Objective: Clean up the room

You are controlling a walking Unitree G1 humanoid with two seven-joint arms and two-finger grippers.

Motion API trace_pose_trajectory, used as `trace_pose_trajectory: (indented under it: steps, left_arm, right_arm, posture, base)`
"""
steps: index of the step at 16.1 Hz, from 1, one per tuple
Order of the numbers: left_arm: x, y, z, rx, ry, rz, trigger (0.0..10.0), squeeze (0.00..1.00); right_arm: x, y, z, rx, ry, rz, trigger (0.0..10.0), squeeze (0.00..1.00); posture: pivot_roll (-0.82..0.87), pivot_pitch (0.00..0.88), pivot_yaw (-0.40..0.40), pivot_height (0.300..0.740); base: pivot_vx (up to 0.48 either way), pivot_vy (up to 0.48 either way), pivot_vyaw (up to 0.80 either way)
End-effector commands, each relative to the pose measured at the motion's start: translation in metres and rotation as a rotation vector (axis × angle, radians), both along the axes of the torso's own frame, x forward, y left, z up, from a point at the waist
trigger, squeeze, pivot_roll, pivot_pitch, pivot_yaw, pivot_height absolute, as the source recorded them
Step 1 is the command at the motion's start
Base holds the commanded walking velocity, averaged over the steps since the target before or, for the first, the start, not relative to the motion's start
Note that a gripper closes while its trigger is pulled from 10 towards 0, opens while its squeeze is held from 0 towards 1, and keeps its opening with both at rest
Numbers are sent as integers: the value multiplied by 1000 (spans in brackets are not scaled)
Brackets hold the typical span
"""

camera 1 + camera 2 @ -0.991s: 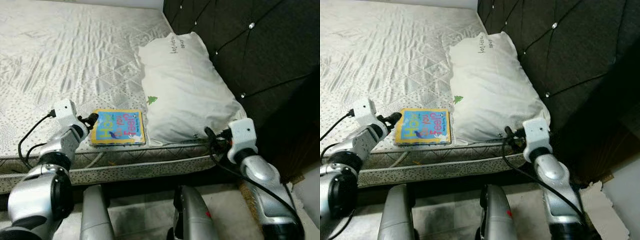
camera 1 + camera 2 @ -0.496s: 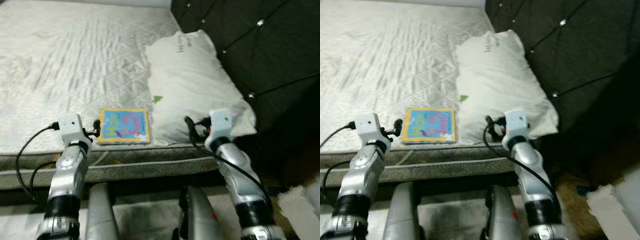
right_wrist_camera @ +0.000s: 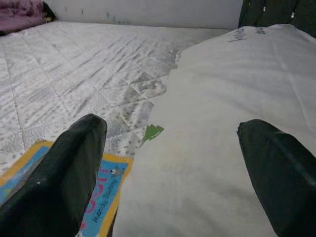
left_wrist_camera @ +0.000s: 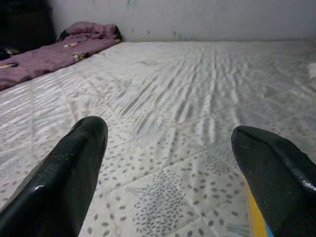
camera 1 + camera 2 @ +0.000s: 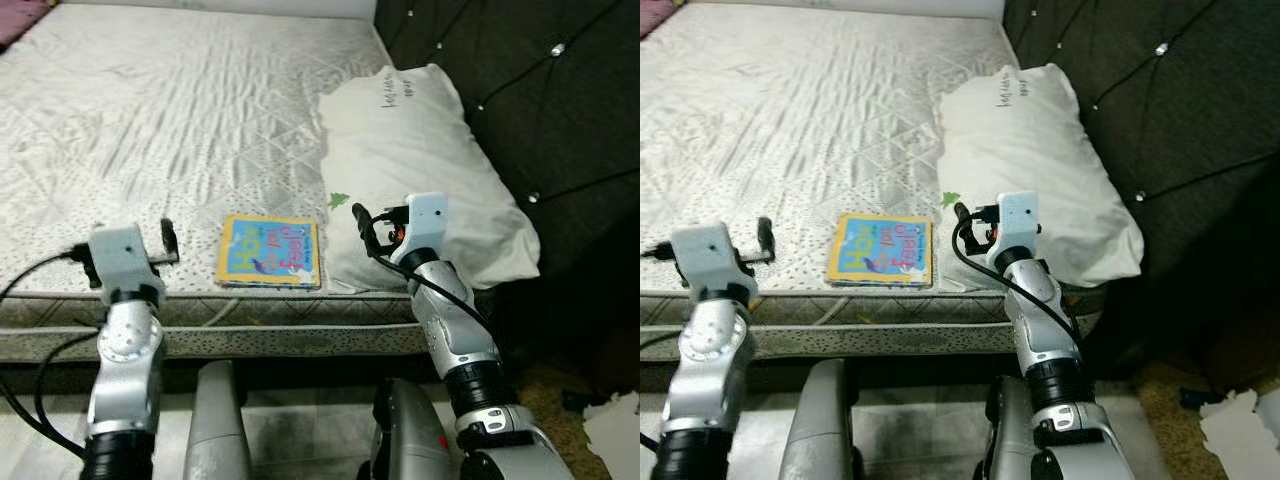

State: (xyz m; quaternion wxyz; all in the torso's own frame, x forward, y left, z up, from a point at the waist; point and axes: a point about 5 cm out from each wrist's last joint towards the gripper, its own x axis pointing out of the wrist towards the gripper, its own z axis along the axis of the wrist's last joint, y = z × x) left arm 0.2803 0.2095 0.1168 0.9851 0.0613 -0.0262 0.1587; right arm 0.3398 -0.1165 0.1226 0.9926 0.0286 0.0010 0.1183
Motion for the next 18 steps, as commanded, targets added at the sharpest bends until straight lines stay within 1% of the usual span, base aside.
trace_pose_trajectory:
  steps: [1,2,3,4,6,8,9,10,11,12,13,14,15,18]
  left_arm:
    - [2,-10,10,93,-9,28,10000,0]
    - [2,-13,12,114,-7,15,10000,0]
    - [3,-22,15,29,-47,-116,10000,0]
    - [4,-27,17,4,-71,-189,10000,0]
    - [6,-29,14,-14,-47,-191,10000,0]
    - [5,-30,16,-19,-56,-187,10000,0]
    - [4,-30,16,-19,-55,-183,10000,0]
    - [3,-30,15,-28,-53,-192,10000,0]
    - [3,-33,13,-36,-51,-235,10000,0]
    - [3,-35,12,-22,-45,-244,10000,0]
    - [5,-34,14,-31,-55,-236,10000,0]
    - [6,-35,15,-27,-73,-252,10000,0]
    - [8,-37,16,-43,-82,-286,10000,0]
    - [7,-40,9,-64,-31,-308,10000,0]
  right_arm:
    - [3,-4,6,41,-30,-18,10000,0]
    - [2,-4,6,51,-37,-13,10000,0]
    - [2,-3,7,77,-43,-9,10000,0]
    - [3,-1,9,105,-49,8,10000,0]
    - [3,3,13,120,-55,33,10000,0]
    - [2,6,15,129,-63,55,10000,0]
    - [1,6,14,128,-63,56,10000,0]
    - [1,5,14,130,-63,53,10000,0]
    - [0,5,12,132,-59,46,10000,0]
    - [-1,4,10,128,-53,37,10000,0]
    - [-2,4,9,128,-50,38,10000,0]
    - [-2,5,9,128,-52,39,10000,0]
    - [-1,4,10,126,-53,36,10000,0]
    - [-4,1,5,116,-39,4,10000,0]
  posture:
    - [150,0,-37,557]
    - [150,0,-38,557]
    - [149,0,-39,557]
    - [147,0,-41,562]
    - [142,0,-50,580]
    - [147,0,-52,608]
    - [144,0,-48,612]
    - [143,0,-48,622]
    - [143,0,-49,631]
    - [144,0,-48,640]
    - [141,0,-43,649]
    - [138,0,-40,654]
    - [137,0,-38,663]
    - [122,0,-27,677]
  base:
    - [0,0,0]
    - [0,0,0]
    - [0,0,0]
    - [0,0,0]
    - [0,0,0]
    - [0,0,0]
    - [0,0,0]
    - [0,0,0]
    - [0,0,0]
    - [0,0,0]
    - [0,0,0]
    - [0,0,0]
    - [0,0,0]
    - [0,0,0]
